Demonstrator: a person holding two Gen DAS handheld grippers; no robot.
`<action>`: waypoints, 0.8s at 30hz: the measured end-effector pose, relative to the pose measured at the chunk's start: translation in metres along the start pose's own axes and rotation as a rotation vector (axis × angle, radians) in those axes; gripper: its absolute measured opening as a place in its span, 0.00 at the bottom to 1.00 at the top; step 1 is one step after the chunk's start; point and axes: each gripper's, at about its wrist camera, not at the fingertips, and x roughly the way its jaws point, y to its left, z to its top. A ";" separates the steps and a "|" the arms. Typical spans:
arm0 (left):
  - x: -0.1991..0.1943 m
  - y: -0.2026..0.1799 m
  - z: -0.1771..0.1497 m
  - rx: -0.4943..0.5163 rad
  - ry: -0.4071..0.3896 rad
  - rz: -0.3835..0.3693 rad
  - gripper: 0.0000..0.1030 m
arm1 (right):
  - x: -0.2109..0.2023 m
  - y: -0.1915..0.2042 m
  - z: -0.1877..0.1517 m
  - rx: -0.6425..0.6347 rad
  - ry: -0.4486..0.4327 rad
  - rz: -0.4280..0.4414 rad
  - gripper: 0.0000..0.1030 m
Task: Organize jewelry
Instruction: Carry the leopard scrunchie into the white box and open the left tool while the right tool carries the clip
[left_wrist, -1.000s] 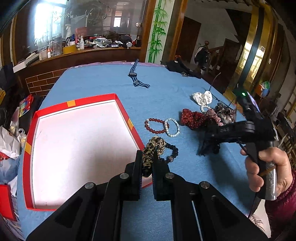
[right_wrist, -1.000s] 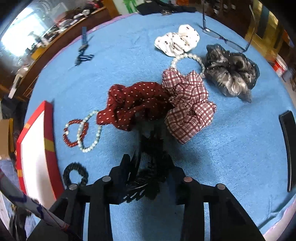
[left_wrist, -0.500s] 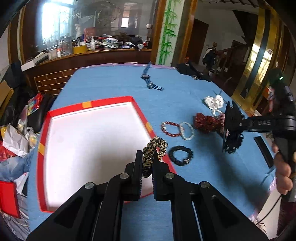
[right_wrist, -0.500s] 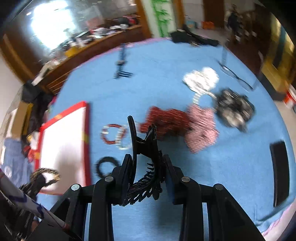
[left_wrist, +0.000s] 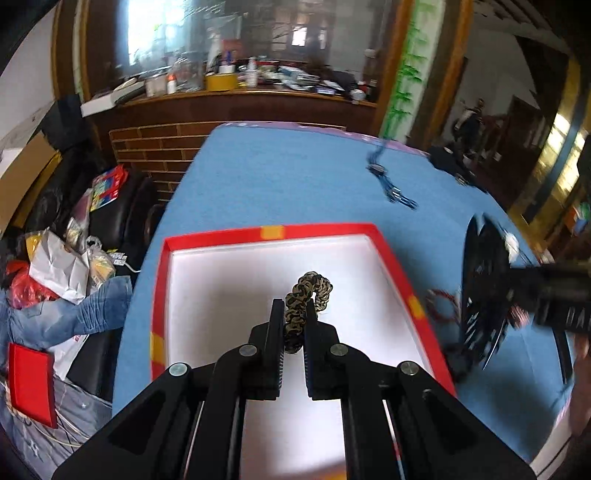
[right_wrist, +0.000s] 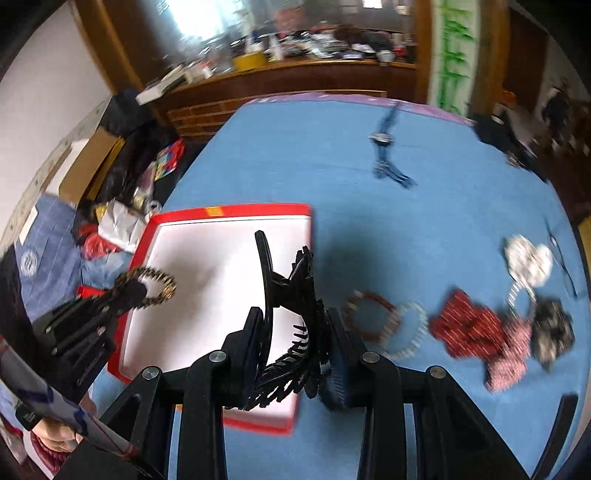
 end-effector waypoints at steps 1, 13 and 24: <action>0.007 0.006 0.005 -0.010 0.006 0.005 0.08 | 0.010 0.007 0.006 -0.003 0.012 0.004 0.35; 0.066 0.053 0.024 -0.094 0.057 0.019 0.08 | 0.109 0.049 0.055 -0.021 0.104 -0.068 0.35; 0.091 0.075 0.029 -0.129 0.085 0.032 0.08 | 0.140 0.058 0.073 -0.012 0.113 -0.127 0.35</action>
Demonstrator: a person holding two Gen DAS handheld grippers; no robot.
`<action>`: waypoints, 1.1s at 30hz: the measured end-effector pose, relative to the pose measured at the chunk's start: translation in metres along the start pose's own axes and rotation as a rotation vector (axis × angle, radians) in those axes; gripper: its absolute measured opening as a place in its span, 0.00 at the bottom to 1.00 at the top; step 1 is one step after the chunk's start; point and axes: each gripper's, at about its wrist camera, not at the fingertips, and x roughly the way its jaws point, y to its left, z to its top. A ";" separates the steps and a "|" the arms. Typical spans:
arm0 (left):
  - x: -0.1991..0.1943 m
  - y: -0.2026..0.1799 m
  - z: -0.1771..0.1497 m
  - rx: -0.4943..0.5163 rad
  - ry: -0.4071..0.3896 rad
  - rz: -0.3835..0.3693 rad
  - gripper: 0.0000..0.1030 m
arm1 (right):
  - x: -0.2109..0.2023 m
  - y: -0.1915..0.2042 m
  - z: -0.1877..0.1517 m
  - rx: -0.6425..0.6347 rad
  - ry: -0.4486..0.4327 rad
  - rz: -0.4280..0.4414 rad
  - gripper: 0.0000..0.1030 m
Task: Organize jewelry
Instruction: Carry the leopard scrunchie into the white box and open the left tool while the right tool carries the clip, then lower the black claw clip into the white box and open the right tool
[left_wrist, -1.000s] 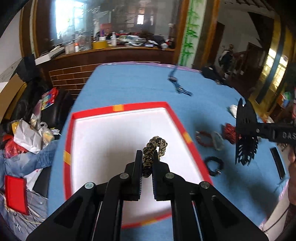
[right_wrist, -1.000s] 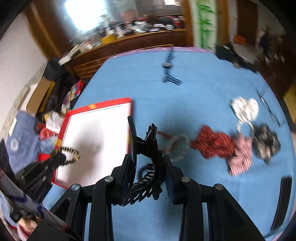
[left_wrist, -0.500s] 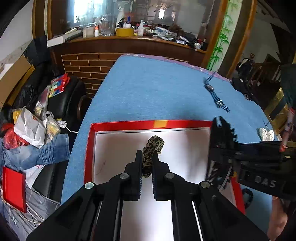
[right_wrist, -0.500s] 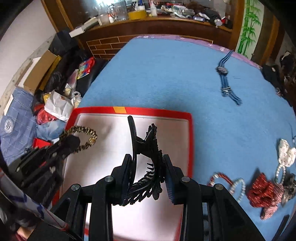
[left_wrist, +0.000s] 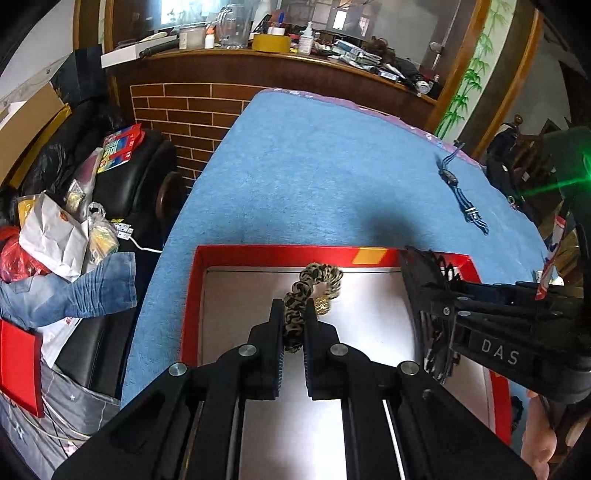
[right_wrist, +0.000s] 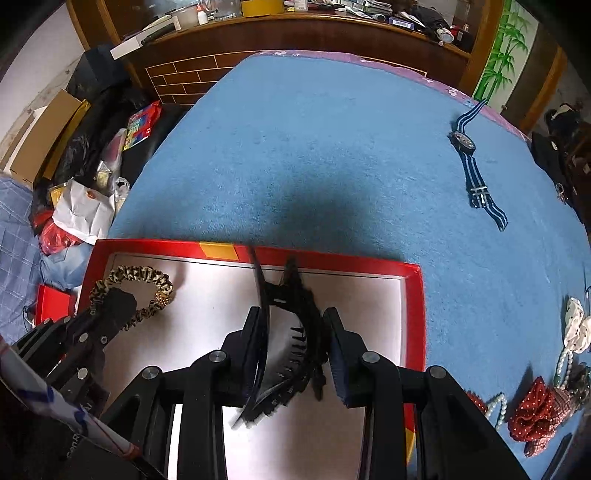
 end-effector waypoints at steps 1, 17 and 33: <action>0.001 0.002 0.000 -0.004 -0.002 0.004 0.08 | 0.001 0.001 0.001 -0.001 -0.002 -0.001 0.35; -0.013 0.012 0.001 -0.021 -0.037 0.014 0.30 | -0.015 0.002 0.000 0.025 -0.042 0.110 0.48; -0.060 -0.017 -0.018 0.026 -0.094 -0.011 0.30 | -0.067 -0.027 -0.043 0.088 -0.120 0.230 0.48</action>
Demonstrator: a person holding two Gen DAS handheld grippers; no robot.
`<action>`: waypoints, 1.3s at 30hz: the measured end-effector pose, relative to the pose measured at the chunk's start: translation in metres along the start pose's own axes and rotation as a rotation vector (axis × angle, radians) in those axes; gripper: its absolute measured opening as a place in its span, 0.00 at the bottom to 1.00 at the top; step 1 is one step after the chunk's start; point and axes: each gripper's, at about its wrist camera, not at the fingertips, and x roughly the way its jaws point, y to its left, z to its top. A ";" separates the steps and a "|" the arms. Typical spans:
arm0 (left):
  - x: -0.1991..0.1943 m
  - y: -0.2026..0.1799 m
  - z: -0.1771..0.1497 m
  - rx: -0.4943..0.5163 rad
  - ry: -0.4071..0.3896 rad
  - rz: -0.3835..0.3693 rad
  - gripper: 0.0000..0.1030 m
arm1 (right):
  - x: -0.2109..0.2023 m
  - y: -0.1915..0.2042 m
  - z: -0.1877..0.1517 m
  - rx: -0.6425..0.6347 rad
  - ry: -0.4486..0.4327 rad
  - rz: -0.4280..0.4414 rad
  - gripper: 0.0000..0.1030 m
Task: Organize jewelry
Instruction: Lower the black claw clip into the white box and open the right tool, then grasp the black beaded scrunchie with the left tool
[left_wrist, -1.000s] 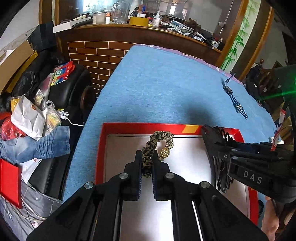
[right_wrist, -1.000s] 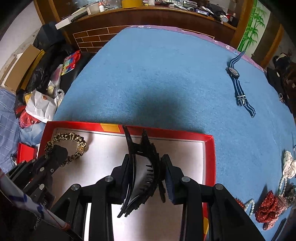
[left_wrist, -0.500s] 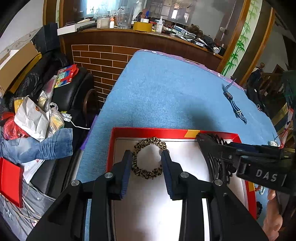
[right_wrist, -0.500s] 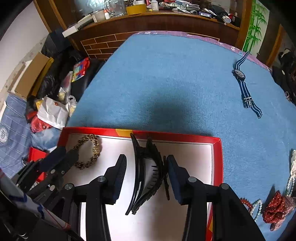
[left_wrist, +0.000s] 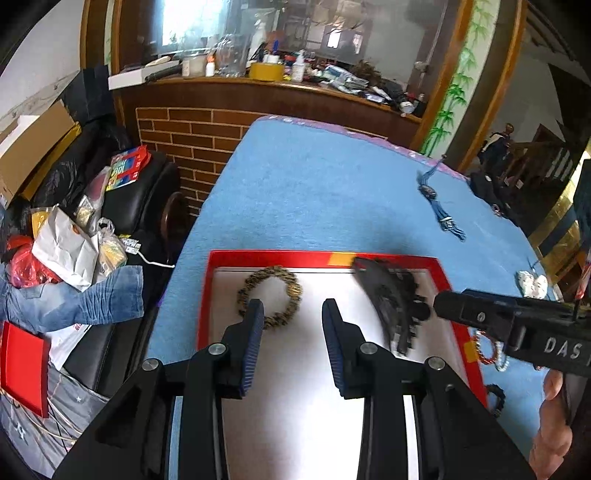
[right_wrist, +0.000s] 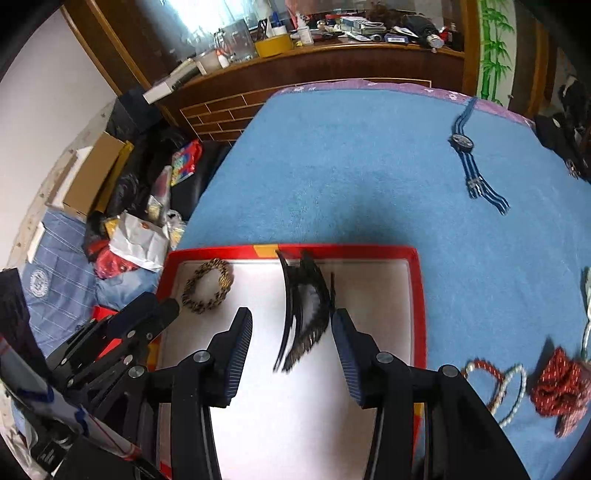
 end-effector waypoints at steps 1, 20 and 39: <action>-0.003 -0.004 -0.001 0.007 -0.004 -0.002 0.30 | -0.004 -0.004 -0.005 0.006 0.001 0.002 0.48; -0.031 -0.150 -0.066 0.186 0.036 -0.147 0.32 | -0.099 -0.131 -0.093 0.145 -0.081 0.050 0.48; 0.009 -0.272 -0.140 0.441 0.224 -0.142 0.32 | -0.164 -0.295 -0.185 0.436 -0.200 -0.032 0.50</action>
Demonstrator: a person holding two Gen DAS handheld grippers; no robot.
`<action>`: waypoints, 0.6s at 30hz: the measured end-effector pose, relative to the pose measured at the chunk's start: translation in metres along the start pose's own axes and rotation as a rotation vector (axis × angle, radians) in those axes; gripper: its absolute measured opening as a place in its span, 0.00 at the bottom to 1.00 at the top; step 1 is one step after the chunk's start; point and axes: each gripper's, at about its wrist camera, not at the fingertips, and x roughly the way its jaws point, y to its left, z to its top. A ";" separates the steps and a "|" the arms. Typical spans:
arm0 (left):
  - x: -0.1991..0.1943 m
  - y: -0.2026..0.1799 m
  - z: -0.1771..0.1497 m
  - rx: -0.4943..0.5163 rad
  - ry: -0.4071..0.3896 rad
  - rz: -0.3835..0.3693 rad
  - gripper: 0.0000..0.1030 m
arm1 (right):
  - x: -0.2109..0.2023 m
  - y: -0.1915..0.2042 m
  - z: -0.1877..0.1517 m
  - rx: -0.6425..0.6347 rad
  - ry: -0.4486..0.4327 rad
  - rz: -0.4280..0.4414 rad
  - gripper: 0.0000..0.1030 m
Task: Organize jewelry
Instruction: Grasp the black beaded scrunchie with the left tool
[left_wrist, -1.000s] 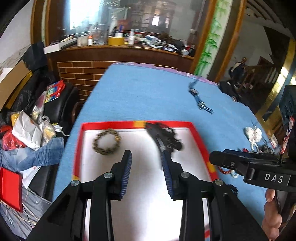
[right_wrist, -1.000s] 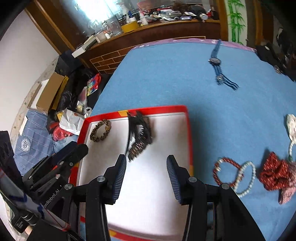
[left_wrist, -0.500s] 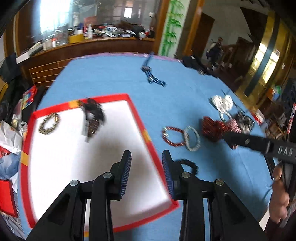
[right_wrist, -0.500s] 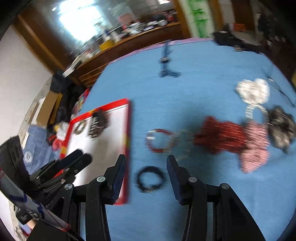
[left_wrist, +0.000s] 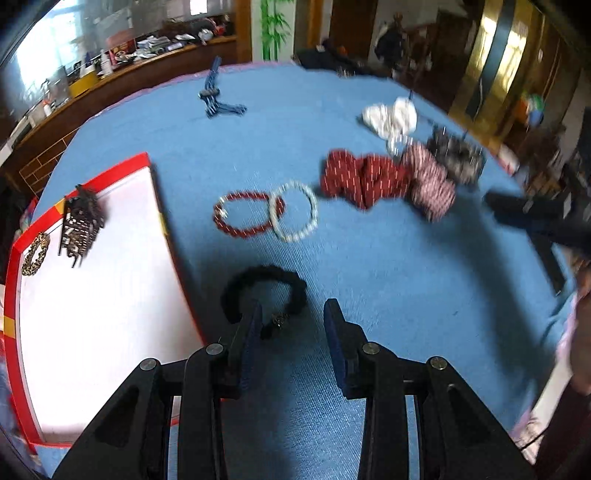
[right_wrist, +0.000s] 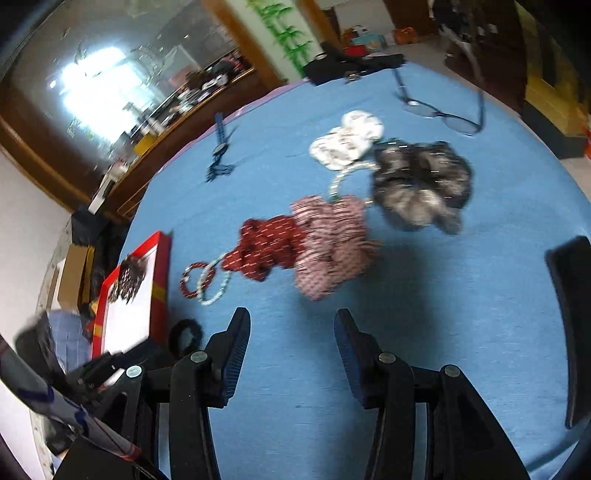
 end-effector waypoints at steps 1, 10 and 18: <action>0.005 -0.002 -0.001 0.003 0.011 0.008 0.32 | -0.002 -0.006 0.001 0.012 -0.007 -0.005 0.50; 0.027 -0.008 0.004 -0.015 0.014 0.074 0.22 | -0.005 -0.029 0.004 0.058 -0.015 -0.003 0.53; 0.024 -0.015 0.004 -0.041 -0.018 -0.012 0.12 | -0.001 -0.028 0.004 0.056 -0.007 -0.010 0.53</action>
